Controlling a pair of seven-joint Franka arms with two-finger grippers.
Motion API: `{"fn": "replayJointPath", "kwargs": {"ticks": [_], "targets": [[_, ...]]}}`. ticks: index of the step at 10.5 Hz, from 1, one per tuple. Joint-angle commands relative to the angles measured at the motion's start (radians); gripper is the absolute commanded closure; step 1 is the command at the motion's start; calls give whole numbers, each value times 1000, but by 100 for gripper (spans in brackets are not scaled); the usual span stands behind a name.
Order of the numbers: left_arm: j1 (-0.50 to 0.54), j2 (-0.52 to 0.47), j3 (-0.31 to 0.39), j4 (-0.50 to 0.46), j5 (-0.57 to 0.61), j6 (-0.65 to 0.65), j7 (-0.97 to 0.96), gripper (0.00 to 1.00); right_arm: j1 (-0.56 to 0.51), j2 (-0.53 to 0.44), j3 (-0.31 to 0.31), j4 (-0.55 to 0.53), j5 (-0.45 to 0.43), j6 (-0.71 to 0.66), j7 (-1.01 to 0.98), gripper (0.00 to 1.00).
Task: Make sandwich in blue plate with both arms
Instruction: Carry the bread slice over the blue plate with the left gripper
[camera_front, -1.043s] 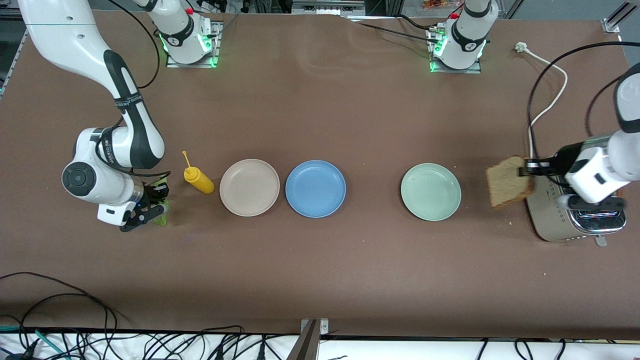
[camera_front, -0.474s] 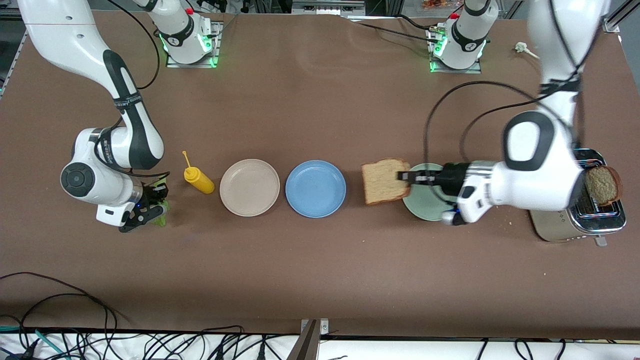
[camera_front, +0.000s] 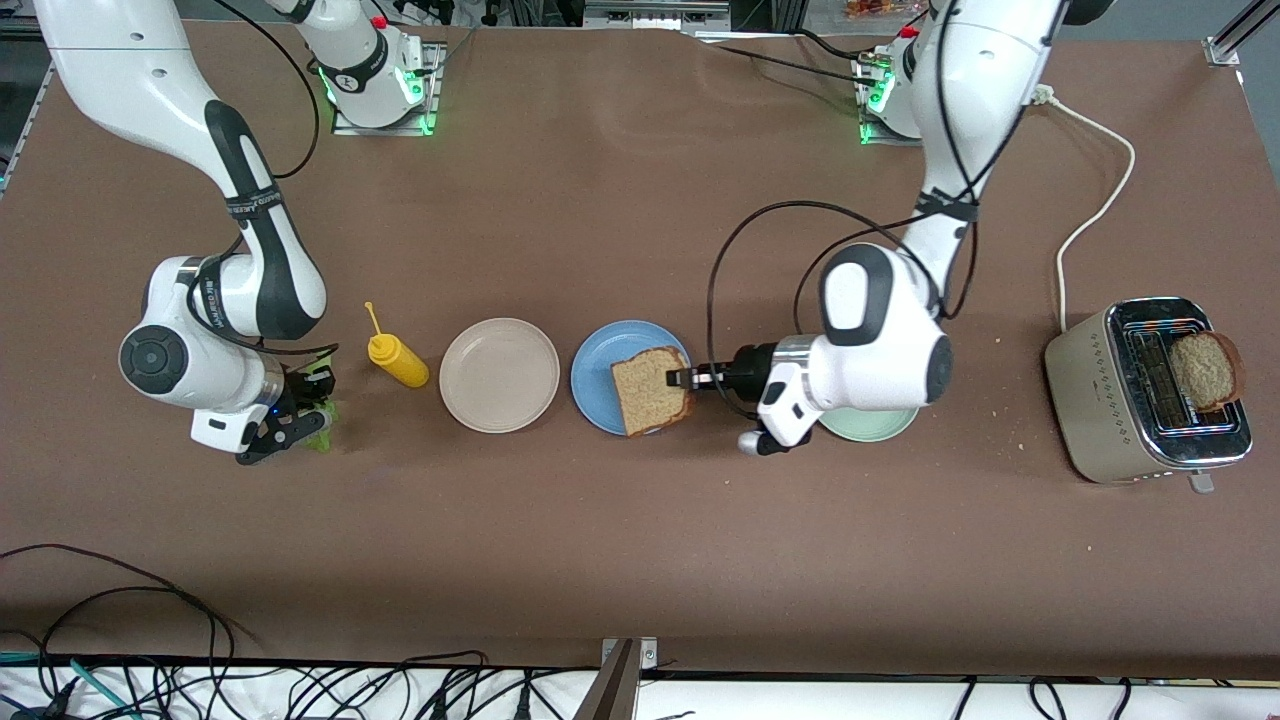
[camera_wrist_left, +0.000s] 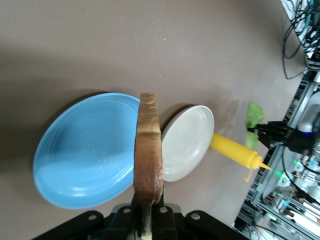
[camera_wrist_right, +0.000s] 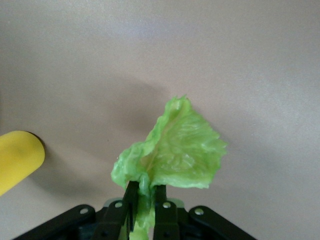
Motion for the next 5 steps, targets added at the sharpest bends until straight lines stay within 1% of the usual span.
{"fn": "replayJointPath", "kwargs": {"ticks": [1, 3, 5], "targets": [[-107, 41, 48, 21, -37, 70, -18, 100, -5, 7, 3, 15, 9, -15, -7, 83], [-159, 54, 82, 18, -49, 69, -20, 100, -7, 10, 3, 17, 9, -15, -7, 83], [-159, 53, 82, 14, -45, 58, -23, 100, -7, 12, 3, 17, 9, -15, -7, 82]]}}
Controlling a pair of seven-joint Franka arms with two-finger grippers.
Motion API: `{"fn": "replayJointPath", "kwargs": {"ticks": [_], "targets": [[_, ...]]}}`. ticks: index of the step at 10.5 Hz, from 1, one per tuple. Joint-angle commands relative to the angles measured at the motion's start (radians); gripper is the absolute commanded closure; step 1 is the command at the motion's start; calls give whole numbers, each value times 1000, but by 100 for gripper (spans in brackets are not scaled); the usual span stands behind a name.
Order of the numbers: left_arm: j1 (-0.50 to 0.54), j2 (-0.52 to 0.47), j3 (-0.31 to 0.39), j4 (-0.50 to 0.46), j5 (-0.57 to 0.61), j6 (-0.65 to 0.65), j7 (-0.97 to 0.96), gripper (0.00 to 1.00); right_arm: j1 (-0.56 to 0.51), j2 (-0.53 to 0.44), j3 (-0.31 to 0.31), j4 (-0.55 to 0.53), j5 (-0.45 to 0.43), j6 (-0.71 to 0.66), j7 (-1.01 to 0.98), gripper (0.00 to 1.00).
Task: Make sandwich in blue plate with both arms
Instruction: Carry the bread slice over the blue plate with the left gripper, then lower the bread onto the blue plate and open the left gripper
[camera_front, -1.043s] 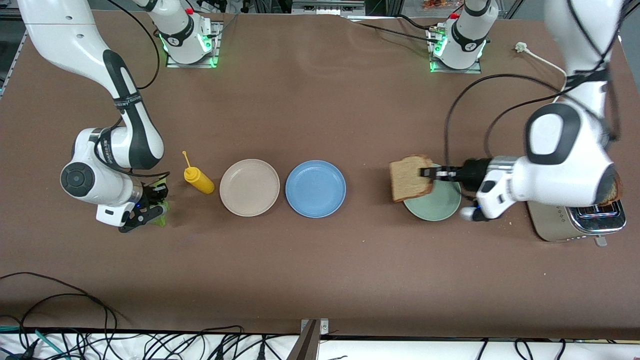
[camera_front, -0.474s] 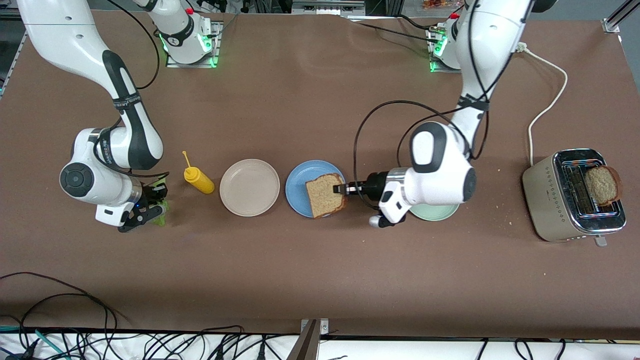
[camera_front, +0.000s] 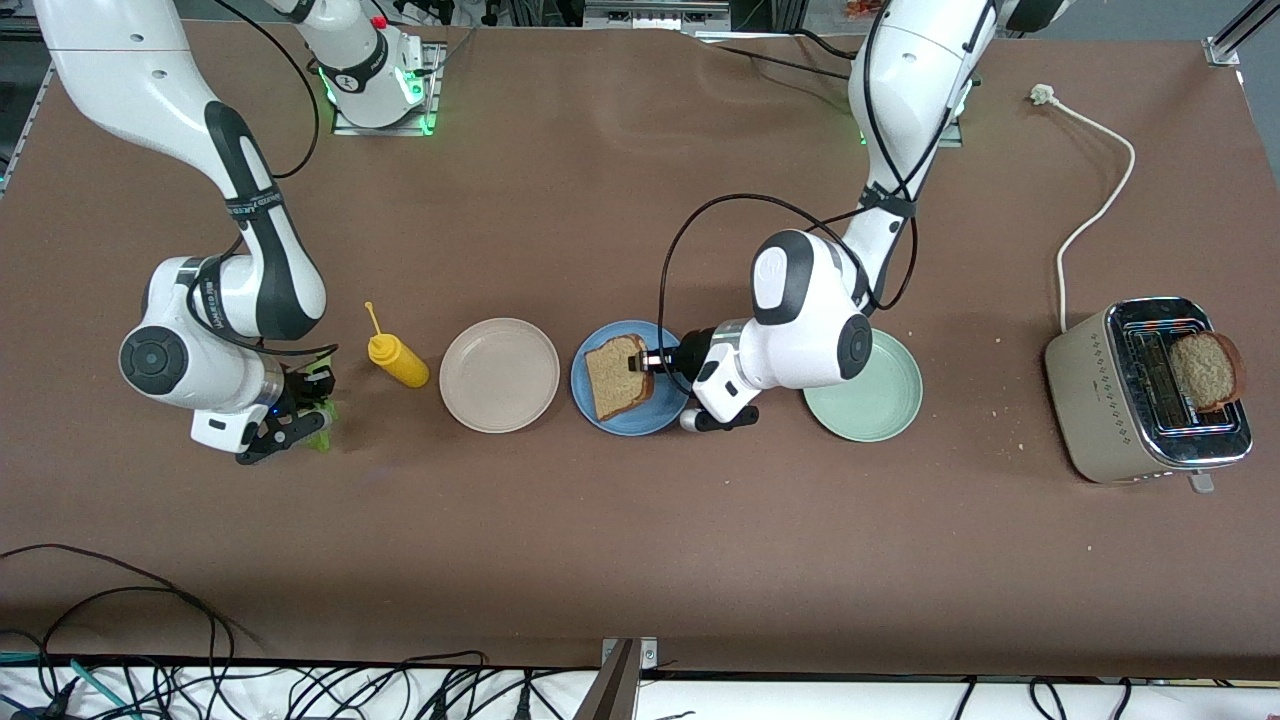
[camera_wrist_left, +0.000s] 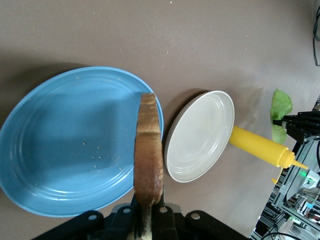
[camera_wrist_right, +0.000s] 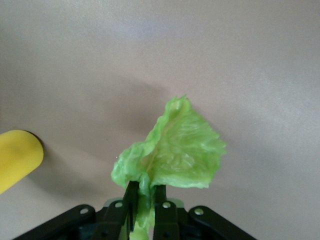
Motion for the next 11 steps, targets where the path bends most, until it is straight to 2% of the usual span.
{"fn": "replayJointPath", "kwargs": {"ticks": [1, 8, 9, 10, 11], "targets": [[-23, 9, 26, 13, -35, -9, -3, 100, -5, 9, 3, 15, 9, -14, -7, 82], [-25, 67, 29, 0, -28, -3, 37, 100, -5, 9, 3, 17, 9, -14, -7, 82], [-17, 65, 44, 0, -28, -9, 46, 90, -5, 9, 3, 17, 9, -14, -7, 83], [-2, 61, 61, -7, -28, -23, 61, 17, -5, 9, 3, 17, 9, -14, -7, 82], [10, 59, 70, -10, -28, -42, 77, 0, -5, 9, 3, 17, 9, -14, -7, 83]]}}
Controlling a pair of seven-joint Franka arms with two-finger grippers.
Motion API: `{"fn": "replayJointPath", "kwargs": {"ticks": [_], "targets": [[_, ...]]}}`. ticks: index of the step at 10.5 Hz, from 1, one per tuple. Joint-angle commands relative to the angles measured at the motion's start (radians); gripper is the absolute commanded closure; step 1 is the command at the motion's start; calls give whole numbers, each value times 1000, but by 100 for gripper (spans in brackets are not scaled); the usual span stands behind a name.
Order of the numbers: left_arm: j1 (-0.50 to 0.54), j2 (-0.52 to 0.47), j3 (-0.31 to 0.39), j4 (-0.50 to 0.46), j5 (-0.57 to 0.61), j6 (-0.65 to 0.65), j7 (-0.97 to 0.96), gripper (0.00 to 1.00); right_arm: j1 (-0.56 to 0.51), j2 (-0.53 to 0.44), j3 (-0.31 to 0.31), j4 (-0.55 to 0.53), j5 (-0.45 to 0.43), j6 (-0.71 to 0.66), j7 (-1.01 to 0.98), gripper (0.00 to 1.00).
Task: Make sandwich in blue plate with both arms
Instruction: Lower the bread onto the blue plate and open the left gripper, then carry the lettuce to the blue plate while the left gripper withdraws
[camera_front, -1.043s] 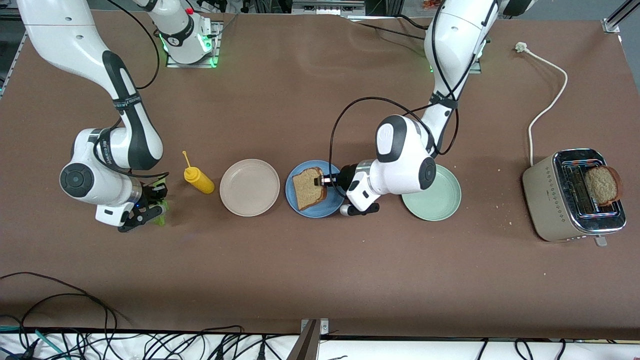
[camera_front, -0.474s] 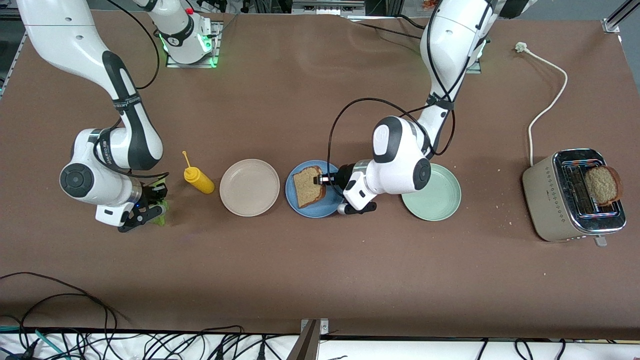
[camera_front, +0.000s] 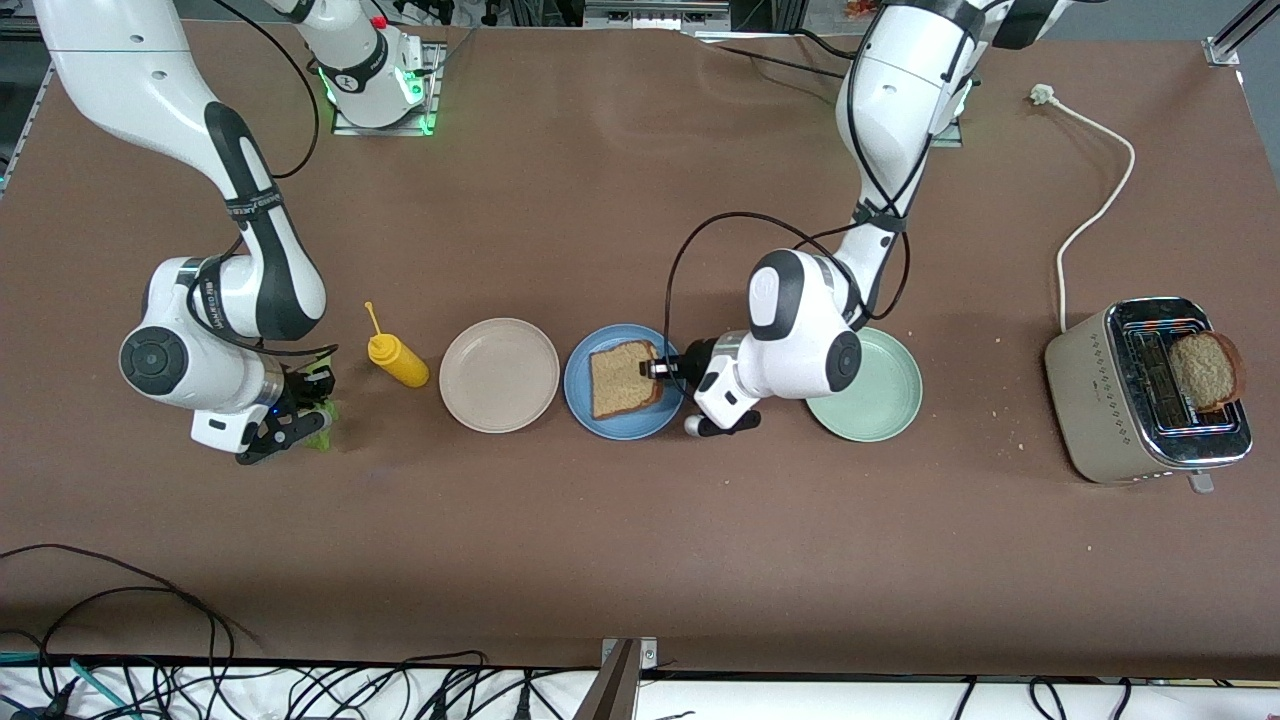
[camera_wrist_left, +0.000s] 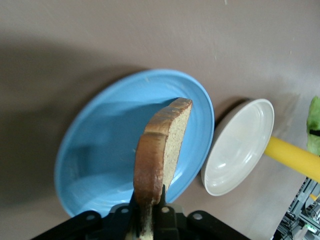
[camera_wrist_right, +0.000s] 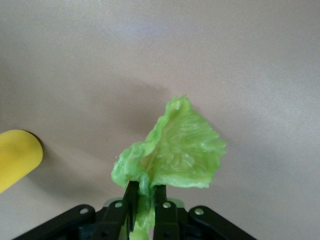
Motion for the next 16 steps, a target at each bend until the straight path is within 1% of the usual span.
{"fn": "replayJointPath", "kwargs": {"ticks": [1, 2, 3, 4, 7, 8, 9, 10, 11, 12, 14, 16], "targets": [[36, -7, 51, -12, -26, -61, 56, 0, -5, 8, 4, 17, 9, -14, -7, 82], [41, -10, 79, -23, -16, -78, 57, 0, -5, 8, 4, 17, 9, -14, -7, 82], [41, -15, 90, -23, 29, -93, 60, 0, -5, 9, 4, 17, 9, -14, -7, 83], [33, -18, 87, -23, 49, -92, 59, 0, -5, 8, 4, 17, 9, -14, -7, 82], [13, -9, 82, -17, 47, -81, 49, 0, 0, 3, 4, 20, 9, -17, -5, 83], [13, -12, 82, -15, 47, -83, 48, 0, 5, -3, 4, 41, 9, -47, 4, 83], [28, -19, 93, -20, 49, -92, 58, 0, 11, -1, 5, 99, 9, -148, 45, 83], [78, -61, 117, -36, 64, -131, 59, 0, 34, -1, 5, 161, 7, -238, 88, 83], [118, -99, 131, -41, 122, -196, 62, 0, 58, -1, 4, 205, 7, -299, 113, 83], [145, -139, 150, -43, 226, -248, 62, 0, 75, -3, 4, 254, 7, -371, 159, 83], [143, -194, 219, -41, 433, -316, 62, 0, 126, -4, 7, 348, 9, -500, 281, 83], [174, -252, 246, -38, 552, -409, 88, 0, 204, -4, 7, 420, 9, -575, 418, 83]]}}
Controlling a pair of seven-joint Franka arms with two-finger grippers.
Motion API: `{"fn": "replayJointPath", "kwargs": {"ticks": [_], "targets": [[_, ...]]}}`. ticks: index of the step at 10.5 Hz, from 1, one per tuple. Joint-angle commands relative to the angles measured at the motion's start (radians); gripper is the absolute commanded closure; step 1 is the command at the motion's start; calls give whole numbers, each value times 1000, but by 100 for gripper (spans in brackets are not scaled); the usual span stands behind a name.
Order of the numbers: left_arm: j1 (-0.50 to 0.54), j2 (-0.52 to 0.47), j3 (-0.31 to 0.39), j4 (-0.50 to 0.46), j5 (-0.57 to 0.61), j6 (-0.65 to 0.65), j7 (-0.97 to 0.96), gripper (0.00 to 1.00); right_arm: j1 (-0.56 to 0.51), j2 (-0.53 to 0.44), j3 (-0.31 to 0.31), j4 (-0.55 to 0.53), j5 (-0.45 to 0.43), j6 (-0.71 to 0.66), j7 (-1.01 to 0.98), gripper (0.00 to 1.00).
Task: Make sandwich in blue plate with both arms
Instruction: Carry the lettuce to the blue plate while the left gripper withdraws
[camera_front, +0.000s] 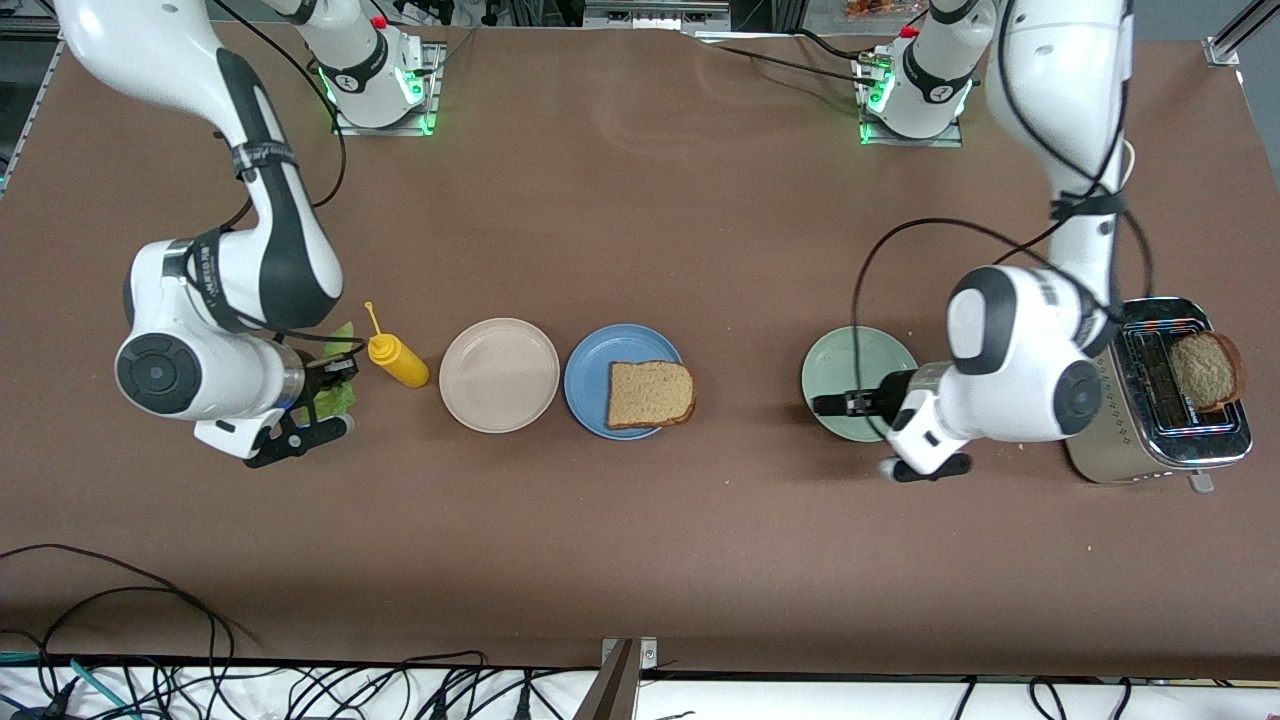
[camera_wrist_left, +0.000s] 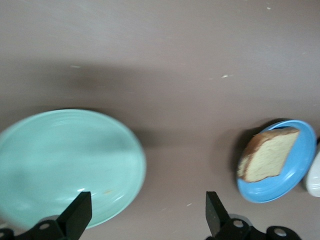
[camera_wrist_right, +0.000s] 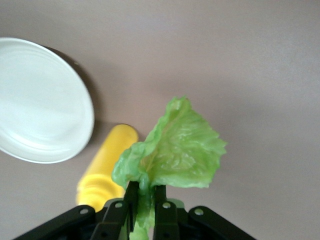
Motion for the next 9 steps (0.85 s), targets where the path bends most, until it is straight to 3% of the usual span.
{"fn": "replayJointPath", "kwargs": {"ticks": [1, 3, 5, 9], "targets": [[34, -110, 30, -33, 161, -118, 54, 0, 112, 9, -1, 111, 8, -100, 217, 83], [114, -185, 30, -32, 228, -142, 111, 0, 197, 10, 1, 131, 80, -88, 394, 83], [153, -277, 15, -32, 405, -186, 175, 0, 276, 33, 8, 131, 164, 5, 588, 82], [263, -431, -144, -33, 667, -223, 161, 0, 447, 154, 8, 131, 174, 276, 974, 81]]}}
